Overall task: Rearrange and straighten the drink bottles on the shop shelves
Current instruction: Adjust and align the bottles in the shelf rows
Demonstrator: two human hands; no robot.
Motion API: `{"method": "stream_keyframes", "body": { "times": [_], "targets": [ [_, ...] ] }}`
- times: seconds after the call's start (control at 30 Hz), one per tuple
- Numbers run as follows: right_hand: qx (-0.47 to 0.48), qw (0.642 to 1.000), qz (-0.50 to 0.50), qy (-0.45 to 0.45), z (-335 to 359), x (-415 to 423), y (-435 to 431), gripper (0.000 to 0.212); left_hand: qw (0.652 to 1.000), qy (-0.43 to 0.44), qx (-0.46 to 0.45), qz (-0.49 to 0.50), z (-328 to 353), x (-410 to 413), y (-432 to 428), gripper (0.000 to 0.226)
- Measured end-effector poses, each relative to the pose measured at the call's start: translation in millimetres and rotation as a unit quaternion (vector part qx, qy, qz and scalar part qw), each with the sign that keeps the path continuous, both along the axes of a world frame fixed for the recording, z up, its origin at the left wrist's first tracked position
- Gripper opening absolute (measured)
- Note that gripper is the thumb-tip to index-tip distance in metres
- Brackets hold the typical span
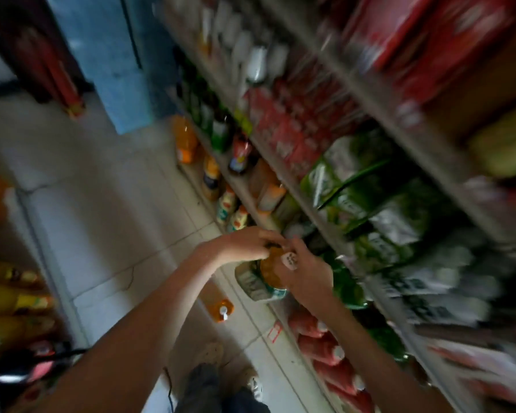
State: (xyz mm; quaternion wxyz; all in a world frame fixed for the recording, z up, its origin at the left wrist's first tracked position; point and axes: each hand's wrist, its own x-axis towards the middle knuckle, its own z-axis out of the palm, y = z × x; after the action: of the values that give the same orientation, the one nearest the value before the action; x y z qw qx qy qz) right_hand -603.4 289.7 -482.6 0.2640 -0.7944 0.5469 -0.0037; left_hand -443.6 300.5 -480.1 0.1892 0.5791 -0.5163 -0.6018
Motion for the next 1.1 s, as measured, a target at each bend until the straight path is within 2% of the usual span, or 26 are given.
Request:
{"method": "stream_keyframes", "body": {
  "times": [0.1,0.23,0.37,0.47,0.67,0.83,0.97,1.1],
  "targets": [
    [-0.095,0.988,-0.021,-0.119,101,7,-11,0.029,0.999,-0.003,-0.026,-0.025,89,8,-11,0.053],
    [-0.153,0.97,-0.027,-0.189,205,10,-14,0.031,0.993,0.004,-0.116,-0.024,198,8,-11,0.06],
    [-0.195,0.952,-0.019,-0.236,281,2,-13,0.027,0.984,0.024,-0.171,-0.045,271,5,-9,0.049],
    [-0.225,0.929,-0.004,-0.293,335,-15,-11,0.025,0.97,0.044,-0.217,-0.101,316,-4,-8,0.042],
    [-0.31,0.89,0.028,-0.334,425,-51,-1,0.029,0.933,0.065,-0.311,-0.17,401,-46,-5,0.048],
    [-0.3,0.866,0.024,-0.4,489,-85,11,0.031,0.892,0.121,-0.407,-0.156,458,-81,8,0.066],
    [-0.309,0.837,0.001,-0.452,533,-115,21,0.021,0.852,0.141,-0.474,-0.17,482,-103,7,0.07],
    [-0.31,0.827,-0.035,-0.467,570,-140,27,0.014,0.838,0.148,-0.499,-0.167,501,-129,-6,0.077]
  ]
}}
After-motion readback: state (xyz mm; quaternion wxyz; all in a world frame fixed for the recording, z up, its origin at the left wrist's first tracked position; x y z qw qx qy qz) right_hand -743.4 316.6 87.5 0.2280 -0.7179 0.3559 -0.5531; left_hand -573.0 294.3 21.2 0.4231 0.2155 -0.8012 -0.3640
